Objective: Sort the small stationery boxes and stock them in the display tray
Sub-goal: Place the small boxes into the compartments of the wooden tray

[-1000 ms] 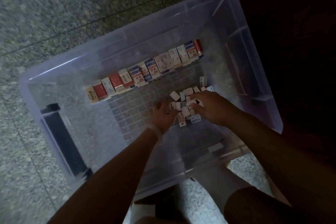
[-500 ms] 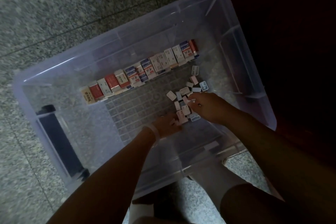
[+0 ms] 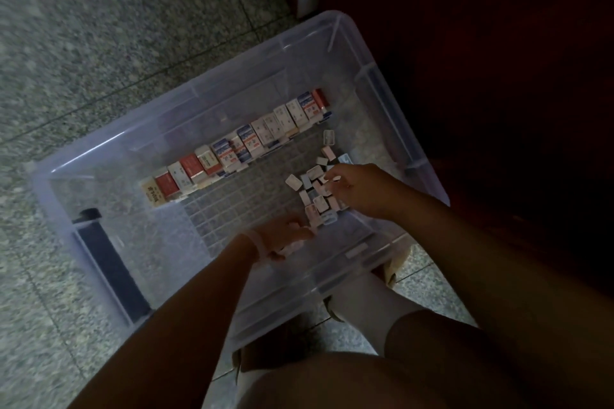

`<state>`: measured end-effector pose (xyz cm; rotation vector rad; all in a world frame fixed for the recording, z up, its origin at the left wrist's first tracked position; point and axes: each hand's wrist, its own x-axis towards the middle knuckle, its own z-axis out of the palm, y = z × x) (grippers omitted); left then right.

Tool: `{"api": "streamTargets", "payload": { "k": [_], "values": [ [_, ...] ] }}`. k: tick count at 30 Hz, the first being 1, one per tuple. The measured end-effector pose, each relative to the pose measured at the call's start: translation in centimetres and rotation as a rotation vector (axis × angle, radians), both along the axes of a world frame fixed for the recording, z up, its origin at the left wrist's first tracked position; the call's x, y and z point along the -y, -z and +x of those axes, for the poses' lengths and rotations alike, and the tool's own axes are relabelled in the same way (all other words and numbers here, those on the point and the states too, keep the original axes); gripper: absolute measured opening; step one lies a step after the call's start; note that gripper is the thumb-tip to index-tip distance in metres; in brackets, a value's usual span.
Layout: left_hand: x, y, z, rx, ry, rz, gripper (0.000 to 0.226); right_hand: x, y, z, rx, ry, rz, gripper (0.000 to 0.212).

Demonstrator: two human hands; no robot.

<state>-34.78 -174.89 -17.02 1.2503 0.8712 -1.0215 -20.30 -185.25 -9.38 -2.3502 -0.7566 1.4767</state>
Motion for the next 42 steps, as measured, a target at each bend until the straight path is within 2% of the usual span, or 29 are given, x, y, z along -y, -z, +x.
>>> {"api": "streamTargets", "payload": {
  "k": [2, 6, 12, 16, 20, 23, 25, 27, 31, 34, 37, 40, 42],
  "values": [
    [-0.8, -1.1, -0.8, 0.006, -0.115, -0.06, 0.005, 0.1, -1.0, 0.1, 0.015, 0.003, 0.005, 0.034],
    [-2.5, -4.1, -1.9, 0.023, -0.444, -0.2, 0.011, -0.3, -3.4, 0.0, 0.041, 0.015, 0.013, 0.032],
    [-2.3, -9.0, -2.4, 0.152, -0.393, -0.259, 0.01, -1.5, -8.2, -2.1, -0.017, 0.027, 0.094, 0.034],
    [-2.3, -12.0, -3.1, 0.222, -0.538, -0.318, 0.013, -0.9, -11.8, -3.0, -0.022, 0.093, 0.123, 0.034],
    [-2.7, -15.7, -3.1, 0.332, -0.702, -0.452, 0.034, -0.2, -15.3, -3.7, 0.011, 0.108, 0.185, 0.03],
    [-2.5, -19.0, -2.6, 0.431, -0.694, -0.471, 0.062, 0.4, -18.1, -4.6, -0.023, 0.175, 0.294, 0.035],
    [-1.9, -21.4, -2.3, 0.5, -0.681, -0.452, 0.063, 0.9, -20.2, -5.1, -0.002, 0.179, 0.391, 0.037],
    [-1.4, -23.2, -2.2, 0.545, -0.69, -0.463, 0.063, 1.3, -22.4, -5.7, 0.116, 0.117, 0.454, 0.036],
    [-0.8, -26.2, -2.1, 0.604, -0.642, -0.445, 0.057, 3.1, -25.8, -6.7, 0.336, 0.108, 0.629, 0.02],
    [0.9, -29.8, -2.0, 0.673, -0.63, -0.402, 0.016, 5.1, -28.0, -7.4, 0.381, 0.21, 0.77, 0.014],
    [2.4, -32.1, -1.6, 0.743, -0.541, -0.396, 0.019, 6.8, -29.9, -8.0, 0.513, 0.327, 0.821, 0.019],
    [4.9, -33.9, -1.2, 0.688, -0.502, -0.322, 0.031, 8.6, -30.6, -8.9, 0.654, 0.319, 0.848, 0.028],
    [6.8, -35.4, -1.3, 0.673, -0.477, -0.309, 0.023, 10.0, -30.8, -9.3, 0.719, 0.307, 0.845, 0.022]
  ]
}}
